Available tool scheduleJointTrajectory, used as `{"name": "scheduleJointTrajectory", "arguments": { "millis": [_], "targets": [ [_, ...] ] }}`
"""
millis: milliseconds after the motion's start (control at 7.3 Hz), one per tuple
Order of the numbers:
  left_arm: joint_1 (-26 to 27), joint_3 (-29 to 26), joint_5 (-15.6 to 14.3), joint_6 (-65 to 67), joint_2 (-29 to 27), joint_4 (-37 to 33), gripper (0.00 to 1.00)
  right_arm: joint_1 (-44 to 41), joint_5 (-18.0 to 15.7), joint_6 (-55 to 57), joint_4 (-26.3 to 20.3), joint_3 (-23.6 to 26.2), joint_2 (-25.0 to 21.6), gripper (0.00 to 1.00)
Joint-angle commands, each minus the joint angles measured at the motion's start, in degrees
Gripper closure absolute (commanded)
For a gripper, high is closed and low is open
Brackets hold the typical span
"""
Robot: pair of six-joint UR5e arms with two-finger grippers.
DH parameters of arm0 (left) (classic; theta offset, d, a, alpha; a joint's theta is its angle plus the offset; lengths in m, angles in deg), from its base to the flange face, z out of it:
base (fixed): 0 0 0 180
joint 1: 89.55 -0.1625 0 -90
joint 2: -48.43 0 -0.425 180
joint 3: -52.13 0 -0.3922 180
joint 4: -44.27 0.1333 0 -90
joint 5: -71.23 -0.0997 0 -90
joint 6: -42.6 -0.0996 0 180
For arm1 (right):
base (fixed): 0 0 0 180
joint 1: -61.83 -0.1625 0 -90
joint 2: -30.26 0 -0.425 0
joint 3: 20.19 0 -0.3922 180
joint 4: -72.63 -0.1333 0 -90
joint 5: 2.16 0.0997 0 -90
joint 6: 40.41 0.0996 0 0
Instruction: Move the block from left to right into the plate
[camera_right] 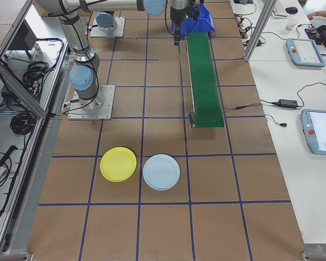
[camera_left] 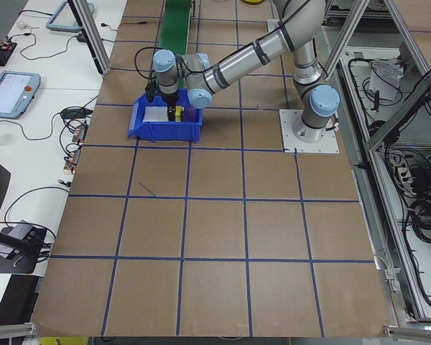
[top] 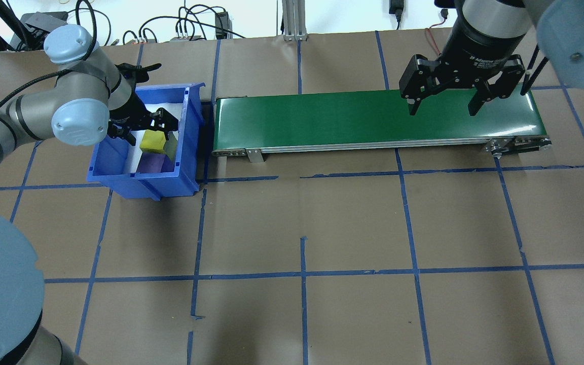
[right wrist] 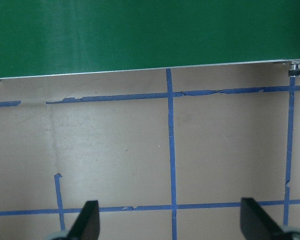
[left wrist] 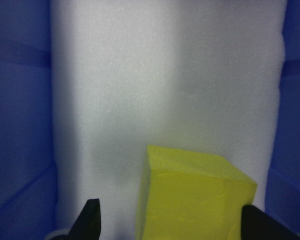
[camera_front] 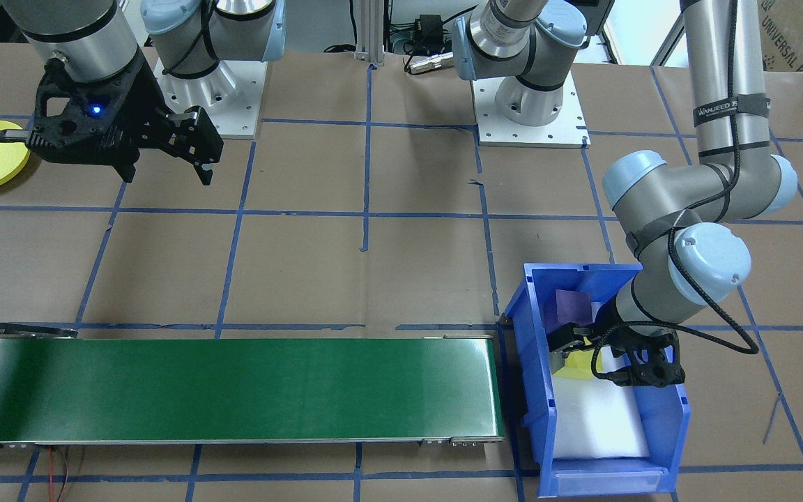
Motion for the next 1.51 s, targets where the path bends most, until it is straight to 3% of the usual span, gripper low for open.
{"name": "scheduleJointTrajectory", "arguments": {
  "millis": [0, 1096, 1234, 1371],
  "targets": [
    [0.0, -0.5, -0.1, -0.3, 1.4, 0.1, 0.0, 0.0, 0.0, 0.1, 0.0, 0.0, 0.0, 0.0],
    [0.0, 1.4, 0.1, -0.8, 0.6, -0.1, 0.02, 0.0, 0.0, 0.1, 0.2, 0.0, 0.0, 0.0],
    [0.0, 1.7, 0.0, -0.7, 0.4, 0.1, 0.09, 0.0, 0.0, 0.1, 0.2, 0.0, 0.1, 0.0],
    [0.0, 1.7, 0.0, -0.7, 0.0, 0.1, 0.26, 0.0, 0.0, 0.1, 0.2, 0.0, 0.3, 0.0]
  ]
}}
